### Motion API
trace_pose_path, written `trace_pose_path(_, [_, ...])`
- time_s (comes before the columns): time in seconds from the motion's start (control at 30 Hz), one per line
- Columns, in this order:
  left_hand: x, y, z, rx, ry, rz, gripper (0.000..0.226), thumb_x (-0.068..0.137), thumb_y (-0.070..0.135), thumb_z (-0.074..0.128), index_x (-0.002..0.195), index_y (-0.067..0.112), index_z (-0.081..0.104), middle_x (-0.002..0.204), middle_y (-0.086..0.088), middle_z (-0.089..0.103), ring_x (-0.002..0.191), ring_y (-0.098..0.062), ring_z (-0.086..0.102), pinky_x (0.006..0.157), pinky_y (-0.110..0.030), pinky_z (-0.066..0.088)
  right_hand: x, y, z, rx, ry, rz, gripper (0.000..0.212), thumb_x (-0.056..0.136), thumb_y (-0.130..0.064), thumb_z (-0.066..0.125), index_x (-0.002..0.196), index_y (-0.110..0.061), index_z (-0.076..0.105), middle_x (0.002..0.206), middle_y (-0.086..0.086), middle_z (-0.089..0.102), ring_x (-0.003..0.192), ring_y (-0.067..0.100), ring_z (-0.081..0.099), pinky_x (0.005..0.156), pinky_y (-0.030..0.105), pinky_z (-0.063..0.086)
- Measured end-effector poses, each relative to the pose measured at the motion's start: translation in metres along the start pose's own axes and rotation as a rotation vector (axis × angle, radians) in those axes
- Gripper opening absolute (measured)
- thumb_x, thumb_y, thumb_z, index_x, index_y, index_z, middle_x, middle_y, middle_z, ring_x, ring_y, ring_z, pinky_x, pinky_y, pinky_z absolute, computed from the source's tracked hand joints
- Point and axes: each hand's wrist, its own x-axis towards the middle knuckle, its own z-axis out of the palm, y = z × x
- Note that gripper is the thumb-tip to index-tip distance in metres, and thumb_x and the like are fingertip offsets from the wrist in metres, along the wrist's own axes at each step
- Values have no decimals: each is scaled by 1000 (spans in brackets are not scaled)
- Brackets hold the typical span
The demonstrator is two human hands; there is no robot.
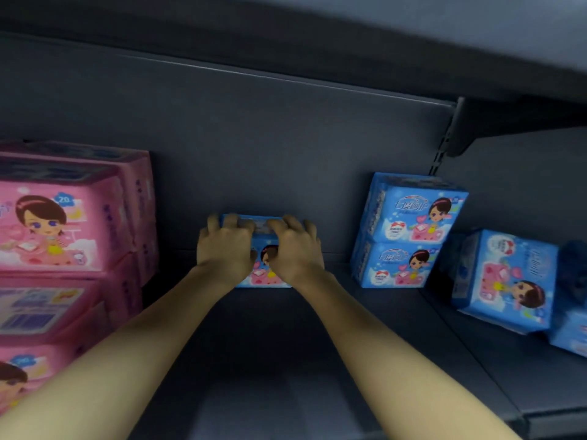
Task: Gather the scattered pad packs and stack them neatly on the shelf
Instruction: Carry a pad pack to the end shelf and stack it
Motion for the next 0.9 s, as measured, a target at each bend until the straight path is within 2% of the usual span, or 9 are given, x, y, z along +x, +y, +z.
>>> trace_pose_path(0.2, [-9, 22, -25, 5, -18, 57, 57, 88, 33, 58, 139, 18, 39, 137, -10, 40, 126, -32, 36, 100, -41, 37, -16, 5, -37, -57, 19, 20, 61, 90, -24, 58, 145, -23, 32, 149, 2, 32, 140, 33, 16, 110, 47, 28])
trace_pose_path(0.4, [-22, 58, -48, -68, -1, 150, 51, 88, 28, 59, 134, 13, 41, 134, -12, 42, 126, -32, 37, 95, -42, 41, -41, 20, -76, -98, 115, 57, 55, 88, -17, 56, 140, -19, 38, 143, 4, 38, 133, 31, 28, 107, 44, 34])
trace_pose_path(0.53, [-27, 86, -57, -81, -6, 231, 46, 88, 26, 59, 128, 9, 44, 130, -15, 43, 122, -34, 40, 88, -44, 45, -60, 39, -95, -115, 113, 125, 58, 86, -15, 57, 140, -17, 37, 142, 7, 40, 130, 33, 32, 104, 45, 37])
trace_pose_path(0.73, [-31, 127, -57, -131, -13, 312, 51, 89, 28, 58, 134, 13, 41, 133, -14, 42, 124, -34, 39, 90, -45, 45, -83, 75, -120, -153, 125, 223, 57, 89, -16, 54, 143, -18, 33, 141, 7, 40, 131, 34, 30, 103, 46, 37])
trace_pose_path(0.9, [-30, 154, -57, -190, -14, 346, 50, 88, 30, 57, 135, 18, 42, 130, -12, 44, 121, -33, 43, 85, -43, 45, -96, 101, -140, -143, 136, 275, 61, 90, -15, 54, 146, -20, 29, 148, 7, 31, 134, 34, 27, 105, 48, 35])
